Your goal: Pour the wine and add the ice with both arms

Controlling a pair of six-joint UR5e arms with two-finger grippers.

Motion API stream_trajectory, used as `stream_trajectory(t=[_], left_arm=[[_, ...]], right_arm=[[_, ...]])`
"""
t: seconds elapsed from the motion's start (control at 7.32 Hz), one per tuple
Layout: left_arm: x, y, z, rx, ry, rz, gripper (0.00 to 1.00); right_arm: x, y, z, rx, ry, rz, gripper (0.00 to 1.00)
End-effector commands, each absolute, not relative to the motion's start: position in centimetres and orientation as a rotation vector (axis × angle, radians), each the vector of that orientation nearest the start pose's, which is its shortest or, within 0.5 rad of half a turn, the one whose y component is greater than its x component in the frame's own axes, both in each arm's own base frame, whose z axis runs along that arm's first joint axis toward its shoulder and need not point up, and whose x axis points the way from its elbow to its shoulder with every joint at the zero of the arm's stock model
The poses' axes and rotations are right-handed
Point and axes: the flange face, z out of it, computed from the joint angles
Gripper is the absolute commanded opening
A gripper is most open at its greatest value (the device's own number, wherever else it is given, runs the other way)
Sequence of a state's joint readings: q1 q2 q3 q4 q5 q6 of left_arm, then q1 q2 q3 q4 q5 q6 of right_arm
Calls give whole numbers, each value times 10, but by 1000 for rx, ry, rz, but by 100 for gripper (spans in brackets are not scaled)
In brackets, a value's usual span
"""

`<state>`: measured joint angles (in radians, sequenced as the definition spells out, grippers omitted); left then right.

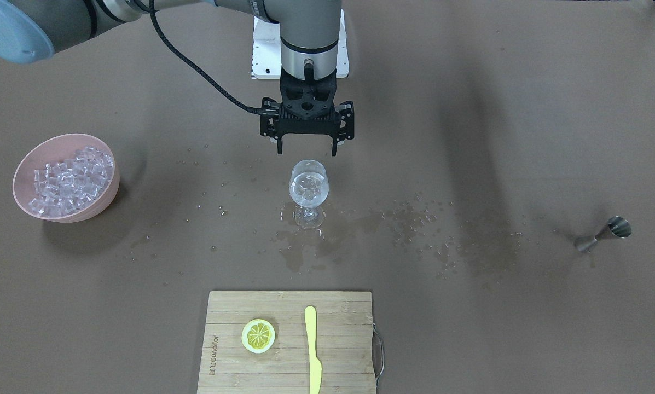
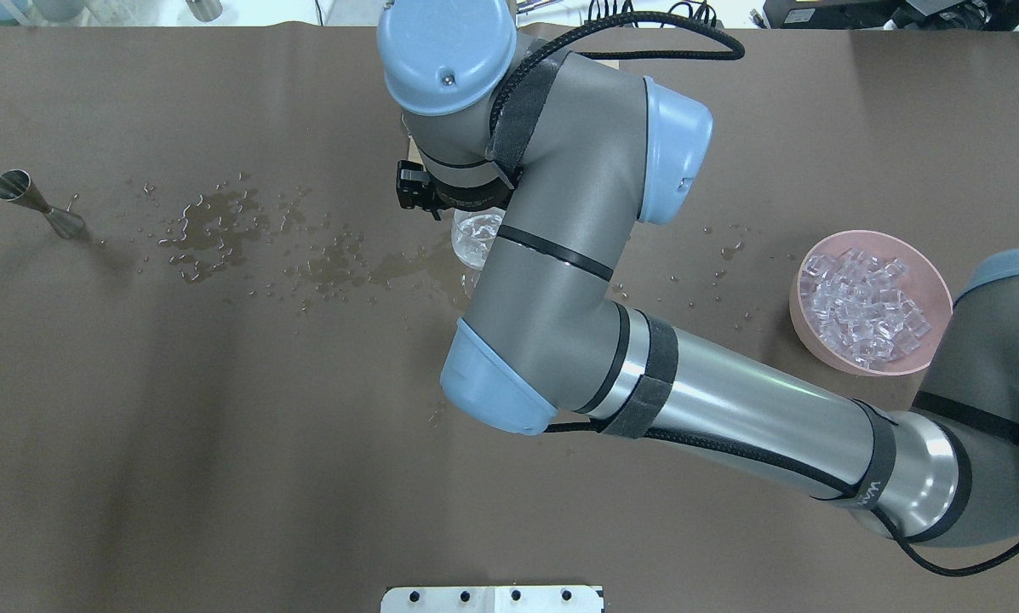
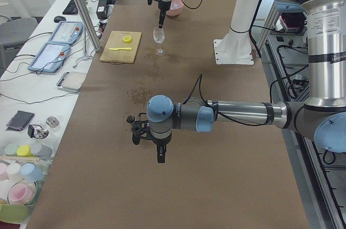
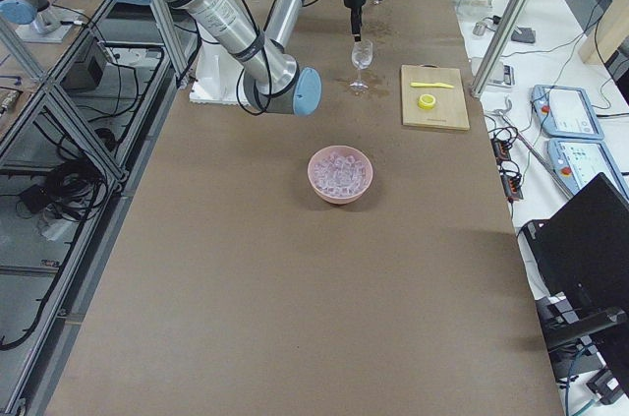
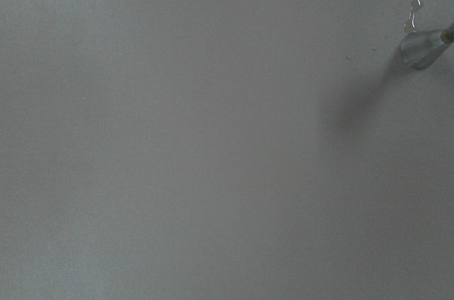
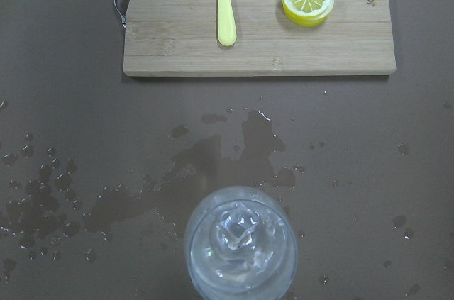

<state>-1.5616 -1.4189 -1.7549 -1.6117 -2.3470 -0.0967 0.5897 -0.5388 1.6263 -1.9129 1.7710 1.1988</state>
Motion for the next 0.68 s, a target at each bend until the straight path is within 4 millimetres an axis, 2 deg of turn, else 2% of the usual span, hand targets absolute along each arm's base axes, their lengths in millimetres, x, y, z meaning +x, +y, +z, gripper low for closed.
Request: stream_trajectory(t=[0.0, 0.14, 0.27, 0.55], left_arm=[[-60, -433, 634, 27, 778, -56, 98], [-60, -433, 636, 22, 778, -60, 98], [-60, -432, 639, 16, 778, -62, 98], [-59, -432, 637, 20, 780, -62, 98]], right_arm=[[-479, -505, 49, 175, -739, 135, 100], [-437, -532, 78, 157, -744, 104, 100], [-377, -553, 122, 159, -750, 49, 100], [-251, -589, 229, 141, -736, -75, 100]])
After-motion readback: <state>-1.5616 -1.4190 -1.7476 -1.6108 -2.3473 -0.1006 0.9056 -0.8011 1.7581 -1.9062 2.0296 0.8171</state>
